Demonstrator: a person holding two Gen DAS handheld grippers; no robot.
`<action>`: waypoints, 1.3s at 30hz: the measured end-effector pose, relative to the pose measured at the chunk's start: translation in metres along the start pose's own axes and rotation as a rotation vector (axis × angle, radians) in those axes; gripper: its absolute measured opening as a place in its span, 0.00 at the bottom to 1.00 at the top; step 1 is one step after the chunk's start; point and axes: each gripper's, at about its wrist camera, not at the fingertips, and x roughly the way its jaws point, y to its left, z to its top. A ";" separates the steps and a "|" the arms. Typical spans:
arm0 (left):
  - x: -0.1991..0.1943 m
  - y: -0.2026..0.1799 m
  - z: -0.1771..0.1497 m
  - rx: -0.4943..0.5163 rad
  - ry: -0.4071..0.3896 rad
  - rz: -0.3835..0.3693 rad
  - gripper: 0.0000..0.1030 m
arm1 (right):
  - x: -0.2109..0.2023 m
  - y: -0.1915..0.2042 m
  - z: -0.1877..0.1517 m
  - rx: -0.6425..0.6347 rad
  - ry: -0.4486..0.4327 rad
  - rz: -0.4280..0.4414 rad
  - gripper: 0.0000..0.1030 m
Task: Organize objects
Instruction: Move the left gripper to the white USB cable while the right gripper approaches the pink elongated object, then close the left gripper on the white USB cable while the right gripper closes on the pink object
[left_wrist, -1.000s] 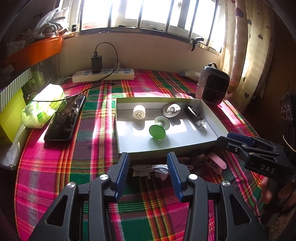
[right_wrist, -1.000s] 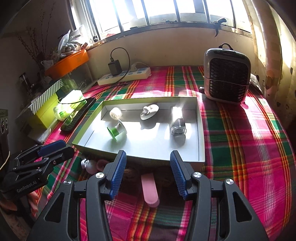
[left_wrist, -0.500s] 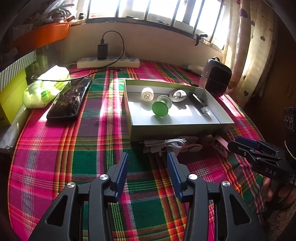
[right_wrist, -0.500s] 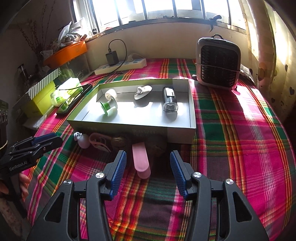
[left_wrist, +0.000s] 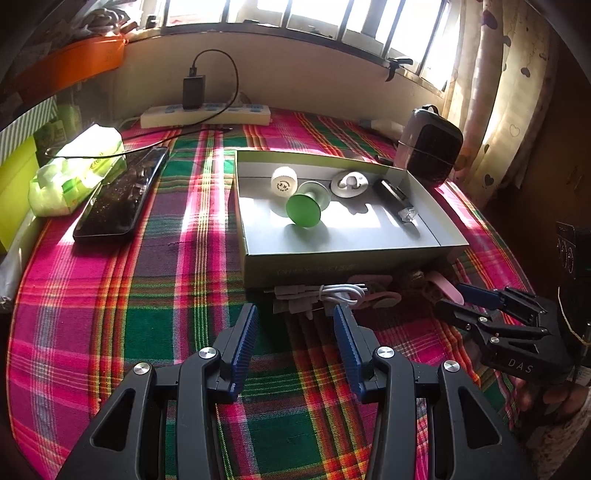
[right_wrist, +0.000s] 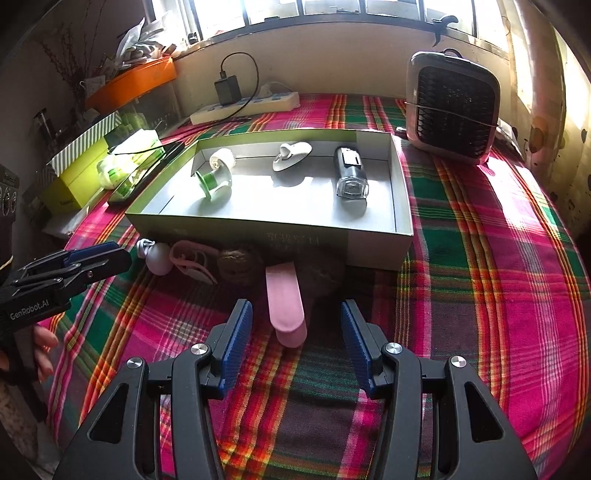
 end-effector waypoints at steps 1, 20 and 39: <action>-0.001 -0.002 0.001 0.001 0.000 -0.007 0.40 | 0.001 0.001 0.000 -0.007 0.002 -0.001 0.49; 0.010 -0.030 0.012 0.015 0.026 0.075 0.41 | 0.008 0.001 0.005 -0.060 0.008 -0.002 0.49; -0.011 0.011 -0.011 -0.057 0.047 0.175 0.41 | 0.008 0.000 0.004 -0.054 0.002 0.002 0.49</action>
